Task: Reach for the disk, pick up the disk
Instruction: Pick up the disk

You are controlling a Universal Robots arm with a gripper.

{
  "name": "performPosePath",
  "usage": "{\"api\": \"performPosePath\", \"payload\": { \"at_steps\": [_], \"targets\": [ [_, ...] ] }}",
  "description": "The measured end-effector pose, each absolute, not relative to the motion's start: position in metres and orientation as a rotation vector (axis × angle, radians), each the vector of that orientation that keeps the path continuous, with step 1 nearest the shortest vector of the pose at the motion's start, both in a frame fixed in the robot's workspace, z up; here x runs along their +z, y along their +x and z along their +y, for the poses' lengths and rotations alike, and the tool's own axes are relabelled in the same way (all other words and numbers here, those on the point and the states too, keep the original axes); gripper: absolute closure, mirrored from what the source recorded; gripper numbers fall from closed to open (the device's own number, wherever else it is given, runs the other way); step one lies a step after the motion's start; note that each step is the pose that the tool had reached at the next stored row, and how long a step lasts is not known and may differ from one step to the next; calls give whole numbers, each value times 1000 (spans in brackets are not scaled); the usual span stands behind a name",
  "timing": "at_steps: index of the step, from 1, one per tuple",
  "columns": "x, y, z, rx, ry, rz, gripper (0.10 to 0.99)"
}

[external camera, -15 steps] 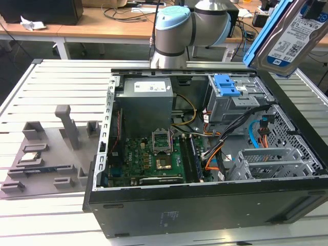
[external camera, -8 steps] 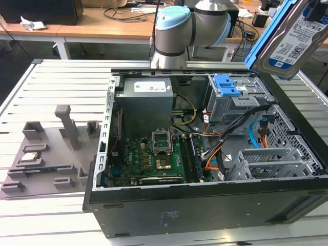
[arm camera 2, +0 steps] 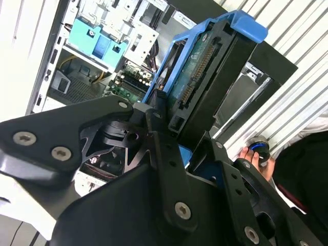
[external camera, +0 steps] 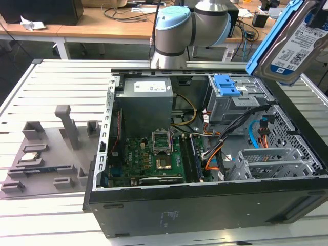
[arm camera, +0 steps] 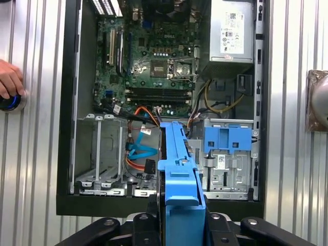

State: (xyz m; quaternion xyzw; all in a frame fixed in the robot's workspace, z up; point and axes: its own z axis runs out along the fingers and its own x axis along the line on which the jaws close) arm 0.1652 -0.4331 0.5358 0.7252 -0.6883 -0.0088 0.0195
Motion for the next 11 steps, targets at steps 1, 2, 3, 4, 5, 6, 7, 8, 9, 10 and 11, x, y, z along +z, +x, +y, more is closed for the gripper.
{"api": "performPosePath", "payload": {
  "at_steps": [1, 2, 3, 4, 5, 6, 7, 8, 9, 10, 11],
  "targets": [
    [534, 165, -434, -28, 2250, -2136, 718],
    [533, 165, -435, -28, 2250, -2136, 718],
    [532, 165, -437, -27, 2250, -2136, 718],
    [531, 165, -441, -27, 2250, -2136, 718],
    [530, 165, -443, -27, 2250, -2136, 718],
    [530, 165, -446, -27, 2250, -2136, 718],
    [529, 165, -451, -26, 2250, -2135, 718],
    [528, 165, -454, -26, 2250, -2135, 718],
    [528, 165, -456, -26, 2249, -2135, 718],
    [527, 165, -461, -25, 2249, -2135, 718],
    [527, 165, -466, -24, 2249, -2134, 718]
  ]
}}
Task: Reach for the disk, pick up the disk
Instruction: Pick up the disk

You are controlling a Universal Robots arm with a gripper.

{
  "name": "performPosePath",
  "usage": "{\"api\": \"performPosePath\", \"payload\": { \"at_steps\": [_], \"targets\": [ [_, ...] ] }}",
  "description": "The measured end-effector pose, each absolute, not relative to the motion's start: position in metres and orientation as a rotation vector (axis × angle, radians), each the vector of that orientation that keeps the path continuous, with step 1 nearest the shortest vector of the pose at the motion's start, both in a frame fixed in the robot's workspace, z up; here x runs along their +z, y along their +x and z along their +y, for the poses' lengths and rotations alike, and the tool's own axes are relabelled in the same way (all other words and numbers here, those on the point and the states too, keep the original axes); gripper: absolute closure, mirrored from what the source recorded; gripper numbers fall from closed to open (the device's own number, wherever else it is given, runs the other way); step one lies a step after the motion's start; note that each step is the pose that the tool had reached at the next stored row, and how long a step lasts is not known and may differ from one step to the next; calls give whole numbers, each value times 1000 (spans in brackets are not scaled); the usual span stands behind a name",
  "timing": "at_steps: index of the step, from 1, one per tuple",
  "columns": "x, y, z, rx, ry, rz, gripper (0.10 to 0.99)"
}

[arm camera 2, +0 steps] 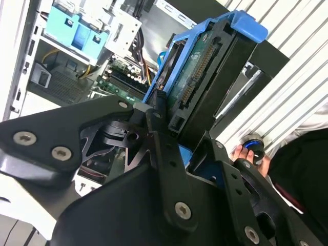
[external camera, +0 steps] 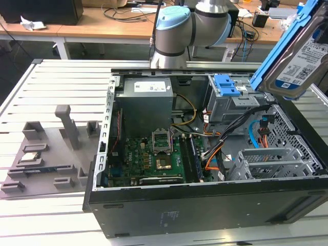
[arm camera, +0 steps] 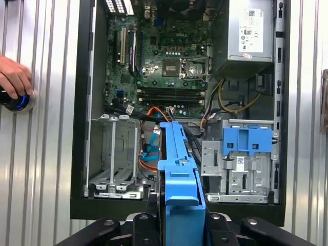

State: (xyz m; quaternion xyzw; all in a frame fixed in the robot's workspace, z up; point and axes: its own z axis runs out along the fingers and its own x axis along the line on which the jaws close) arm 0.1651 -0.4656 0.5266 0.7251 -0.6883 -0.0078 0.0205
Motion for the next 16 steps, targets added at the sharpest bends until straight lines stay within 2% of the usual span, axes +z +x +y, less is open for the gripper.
{"api": "performPosePath", "payload": {
  "at_steps": [16],
  "targets": [
    [523, 165, -510, -20, 2247, -2133, 718]
  ]
}}
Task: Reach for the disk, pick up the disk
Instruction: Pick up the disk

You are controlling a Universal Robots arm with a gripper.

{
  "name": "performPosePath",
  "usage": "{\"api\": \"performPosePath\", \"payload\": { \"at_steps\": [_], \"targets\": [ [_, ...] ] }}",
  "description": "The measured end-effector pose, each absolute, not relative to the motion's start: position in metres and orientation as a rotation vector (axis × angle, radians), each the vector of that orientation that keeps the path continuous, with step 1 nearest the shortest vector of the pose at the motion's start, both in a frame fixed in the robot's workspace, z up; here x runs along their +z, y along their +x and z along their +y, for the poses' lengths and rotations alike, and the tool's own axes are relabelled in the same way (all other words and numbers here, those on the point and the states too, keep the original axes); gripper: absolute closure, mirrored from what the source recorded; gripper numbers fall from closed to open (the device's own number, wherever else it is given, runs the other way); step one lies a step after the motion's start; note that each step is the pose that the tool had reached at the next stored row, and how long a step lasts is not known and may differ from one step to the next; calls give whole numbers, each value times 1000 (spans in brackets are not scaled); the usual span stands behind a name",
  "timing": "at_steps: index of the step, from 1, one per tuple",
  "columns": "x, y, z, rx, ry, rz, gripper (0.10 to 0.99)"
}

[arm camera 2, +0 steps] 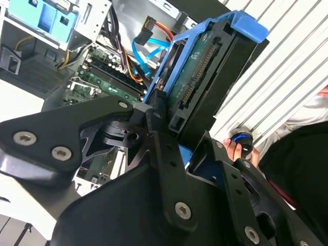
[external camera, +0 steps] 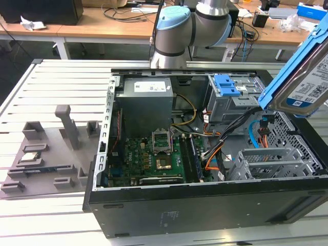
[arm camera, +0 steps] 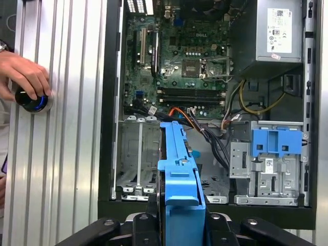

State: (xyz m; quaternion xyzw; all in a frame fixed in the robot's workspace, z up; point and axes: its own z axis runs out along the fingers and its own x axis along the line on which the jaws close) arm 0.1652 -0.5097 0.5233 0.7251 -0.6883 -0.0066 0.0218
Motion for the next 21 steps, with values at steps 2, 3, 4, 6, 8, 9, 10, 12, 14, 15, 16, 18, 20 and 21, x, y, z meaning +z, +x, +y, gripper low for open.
{"api": "performPosePath", "payload": {
  "at_steps": [2, 3, 4, 6, 8, 9, 10, 12, 14, 15, 16, 18, 20, 21],
  "targets": [
    [523, 165, -518, -20, 2246, -2133, 718],
    [522, 165, -521, -19, 2246, -2132, 718],
    [522, 165, -525, -19, 2246, -2132, 718],
    [522, 165, -529, -19, 2246, -2132, 718],
    [522, 165, -535, -18, 2246, -2132, 718],
    [521, 165, -538, -18, 2246, -2132, 718],
    [521, 165, -540, -18, 2245, -2132, 718],
    [521, 165, -545, -17, 2245, -2131, 718],
    [520, 165, -553, -17, 2245, -2131, 718],
    [520, 165, -557, -16, 2245, -2131, 718],
    [520, 165, -560, -16, 2245, -2131, 718],
    [519, 165, -564, -16, 2244, -2131, 718],
    [519, 165, -569, -15, 2244, -2130, 718],
    [519, 165, -572, -14, 2244, -2130, 718]
  ]
}}
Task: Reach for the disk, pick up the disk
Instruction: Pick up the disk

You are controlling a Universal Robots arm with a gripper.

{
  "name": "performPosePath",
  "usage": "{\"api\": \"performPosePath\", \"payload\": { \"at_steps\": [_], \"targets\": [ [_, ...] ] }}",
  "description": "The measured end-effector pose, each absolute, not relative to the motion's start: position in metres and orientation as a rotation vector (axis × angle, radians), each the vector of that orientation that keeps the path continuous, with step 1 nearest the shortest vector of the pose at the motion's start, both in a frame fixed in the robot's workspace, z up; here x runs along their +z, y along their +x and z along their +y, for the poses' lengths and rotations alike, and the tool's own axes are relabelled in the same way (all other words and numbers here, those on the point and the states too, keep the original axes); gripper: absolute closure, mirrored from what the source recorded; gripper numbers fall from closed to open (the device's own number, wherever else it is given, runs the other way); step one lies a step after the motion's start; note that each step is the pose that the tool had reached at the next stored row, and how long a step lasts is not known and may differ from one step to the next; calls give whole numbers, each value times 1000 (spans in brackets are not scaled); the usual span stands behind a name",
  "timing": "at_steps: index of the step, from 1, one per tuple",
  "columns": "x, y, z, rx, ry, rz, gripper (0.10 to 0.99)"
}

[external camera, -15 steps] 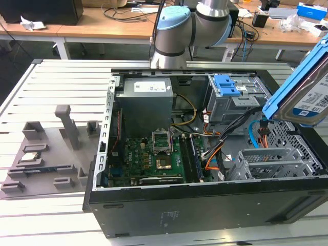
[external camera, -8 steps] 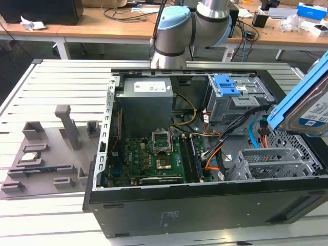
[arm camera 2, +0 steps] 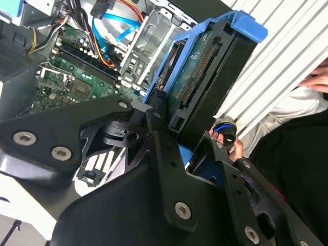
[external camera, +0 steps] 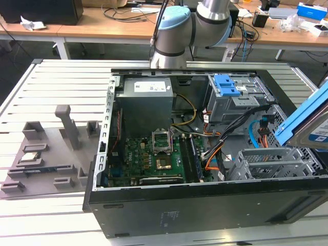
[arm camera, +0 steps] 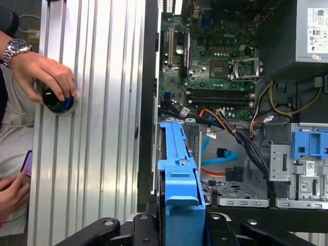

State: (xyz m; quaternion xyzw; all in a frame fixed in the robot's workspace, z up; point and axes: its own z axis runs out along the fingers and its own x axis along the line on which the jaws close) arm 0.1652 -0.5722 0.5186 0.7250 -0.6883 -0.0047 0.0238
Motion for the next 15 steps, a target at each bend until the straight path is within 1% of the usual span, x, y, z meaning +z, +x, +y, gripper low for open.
{"api": "performPosePath", "payload": {
  "at_steps": [8, 10, 15],
  "targets": [
    [517, 165, -589, -11, 2242, -2129, 718],
    [505, 165, -593, -11, 2242, -2129, 718],
    [502, 165, -591, -77, 2275, -2157, 718]
  ]
}}
